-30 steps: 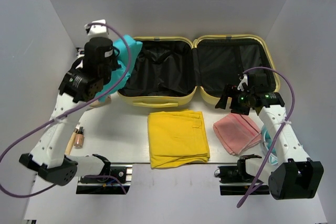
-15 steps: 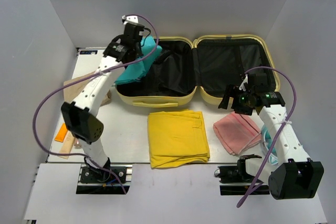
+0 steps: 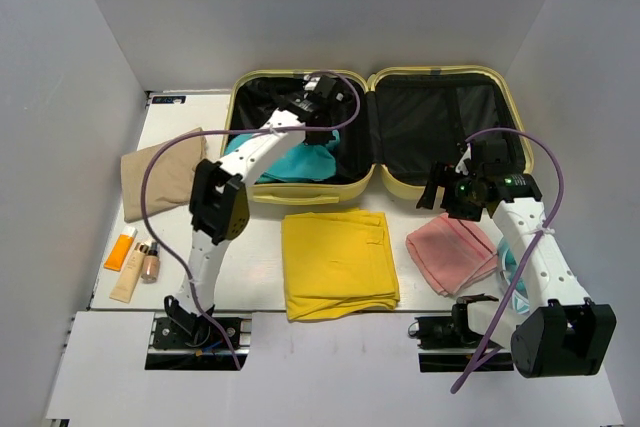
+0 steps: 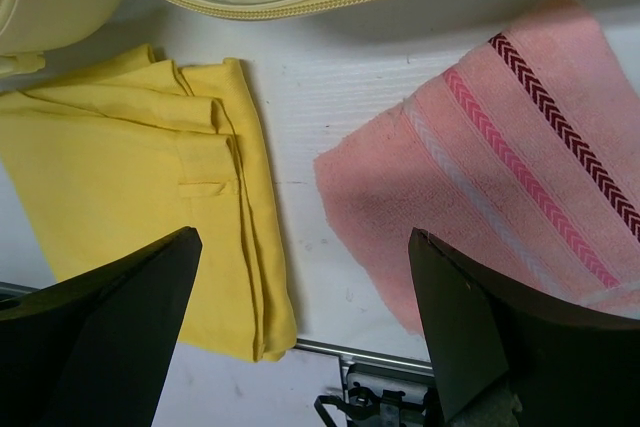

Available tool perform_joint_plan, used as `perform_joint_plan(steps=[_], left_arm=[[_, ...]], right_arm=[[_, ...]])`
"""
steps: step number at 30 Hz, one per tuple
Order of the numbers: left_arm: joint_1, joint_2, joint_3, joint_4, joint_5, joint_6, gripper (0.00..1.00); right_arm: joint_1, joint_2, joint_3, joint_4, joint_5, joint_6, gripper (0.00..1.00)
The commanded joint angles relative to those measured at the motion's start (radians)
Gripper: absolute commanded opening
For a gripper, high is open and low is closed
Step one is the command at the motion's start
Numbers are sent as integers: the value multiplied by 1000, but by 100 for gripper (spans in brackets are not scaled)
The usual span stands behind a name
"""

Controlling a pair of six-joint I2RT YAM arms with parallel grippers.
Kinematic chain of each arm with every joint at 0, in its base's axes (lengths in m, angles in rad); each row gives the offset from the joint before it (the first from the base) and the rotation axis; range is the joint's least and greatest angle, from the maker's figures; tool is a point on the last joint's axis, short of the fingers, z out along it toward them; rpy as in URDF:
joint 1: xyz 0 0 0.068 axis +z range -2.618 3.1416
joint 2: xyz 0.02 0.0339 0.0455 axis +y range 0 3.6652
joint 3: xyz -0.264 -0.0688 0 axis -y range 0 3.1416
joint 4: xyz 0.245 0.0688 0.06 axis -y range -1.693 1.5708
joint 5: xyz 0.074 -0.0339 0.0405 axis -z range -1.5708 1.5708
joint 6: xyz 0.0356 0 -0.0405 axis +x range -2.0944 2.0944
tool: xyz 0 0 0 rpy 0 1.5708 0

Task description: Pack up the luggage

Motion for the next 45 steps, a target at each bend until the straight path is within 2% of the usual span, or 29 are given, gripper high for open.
perform_joint_plan(steps=[1,3,7,9,12,15,18,22,26,28,32,35,39,40,43,44,45], left_arm=[[69,-3,151,-84,17,-130,0],[98,-22,122,-67,19,-143,0],[161,-156,-43,-17,16,-155,0],[163,-224,-100,34,7,-115,0],[160,-255,-102,13,-21,-100,0],[145,-295,-154,80,-27,-81,0],[140,-266,-94,97,0,-63,0],[117,-128,-25,158,23,-31,0],[103,-62,-62,273,134,-11,0],[83,-45,-132,336,201,43,0],[34,-17,-174,372,324,138,0],[-9,-3,-160,347,343,205,2],[-15,0,-159,330,386,215,5],[-18,1,-162,333,401,219,7],[-23,14,-145,289,419,242,87],[-21,15,-140,280,415,233,100],[-21,5,-143,266,407,230,100]], right_arm=[[-3,-1,17,-25,0,6,90],[-3,-7,12,-21,7,2,90],[-3,1,17,-23,7,6,90],[-3,5,18,-18,0,9,90],[0,11,25,-18,1,6,90],[-3,11,22,-23,4,6,90],[-2,10,21,-21,11,6,90],[-2,4,15,-25,23,1,90],[-2,10,12,-28,33,-2,90],[-3,11,11,-28,39,-4,90],[0,18,15,-34,42,-4,90],[-3,24,18,-32,40,-4,90],[-5,36,17,-31,30,-2,90],[-3,34,17,-29,27,-4,90],[-3,44,18,-34,16,-5,90],[-2,50,26,-38,14,-7,90],[-5,51,28,-40,7,-8,90]])
